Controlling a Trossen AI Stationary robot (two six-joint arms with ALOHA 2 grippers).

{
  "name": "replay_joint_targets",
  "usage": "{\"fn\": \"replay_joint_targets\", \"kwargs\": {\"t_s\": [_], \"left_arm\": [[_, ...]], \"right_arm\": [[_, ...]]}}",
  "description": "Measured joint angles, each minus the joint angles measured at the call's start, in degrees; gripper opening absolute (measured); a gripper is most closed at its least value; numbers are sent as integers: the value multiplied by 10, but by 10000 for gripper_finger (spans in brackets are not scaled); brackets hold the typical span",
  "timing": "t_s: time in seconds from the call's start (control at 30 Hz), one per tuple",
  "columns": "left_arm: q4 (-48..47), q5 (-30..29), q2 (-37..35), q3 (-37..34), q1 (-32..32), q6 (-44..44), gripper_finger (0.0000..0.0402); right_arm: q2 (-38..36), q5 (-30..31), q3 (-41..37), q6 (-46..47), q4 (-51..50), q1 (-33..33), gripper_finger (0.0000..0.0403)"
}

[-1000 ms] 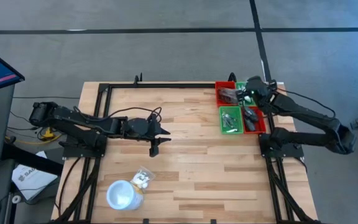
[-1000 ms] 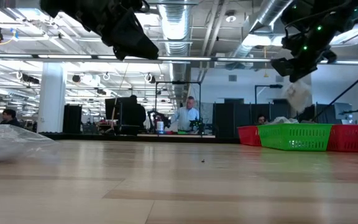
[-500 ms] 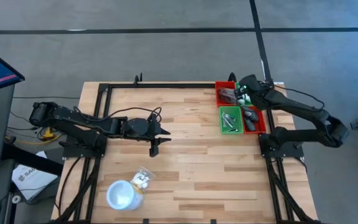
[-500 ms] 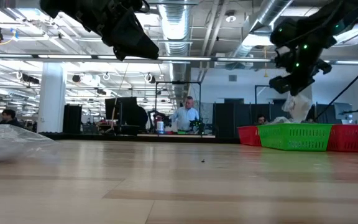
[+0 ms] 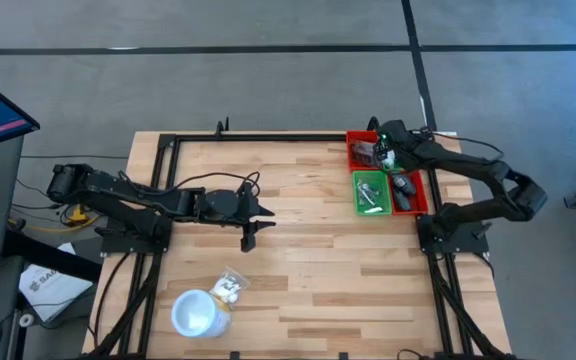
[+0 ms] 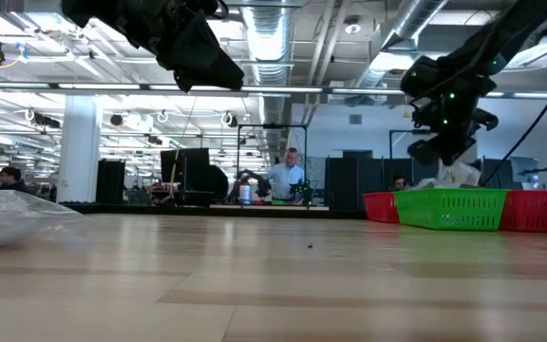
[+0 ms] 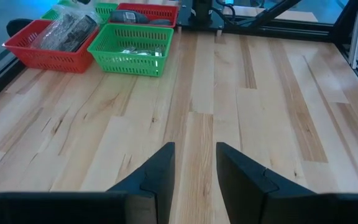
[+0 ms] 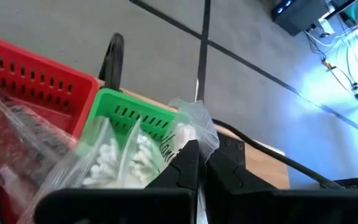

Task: Pick & Place Travel size toiletries
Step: Put the white cotton pack into the top green bin

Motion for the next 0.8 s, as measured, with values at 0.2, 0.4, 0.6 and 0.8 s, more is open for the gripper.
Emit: {"fn": "replay_joint_targets", "kwargs": {"t_s": [0.2, 0.4, 0.6, 0.8], "left_arm": [[0, 0, 0, 0, 0, 0, 109], [1, 0, 0, 0, 0, 0, 109], [1, 0, 0, 0, 0, 0, 109], [1, 1, 0, 0, 0, 0, 109]], "right_arm": [[26, -17, 0, 0, 8, -4, 0], [37, -42, 0, 1, 13, -11, 0], [37, -46, 0, -10, 22, -10, 4], [37, -50, 0, -28, 30, -11, 53]]}}
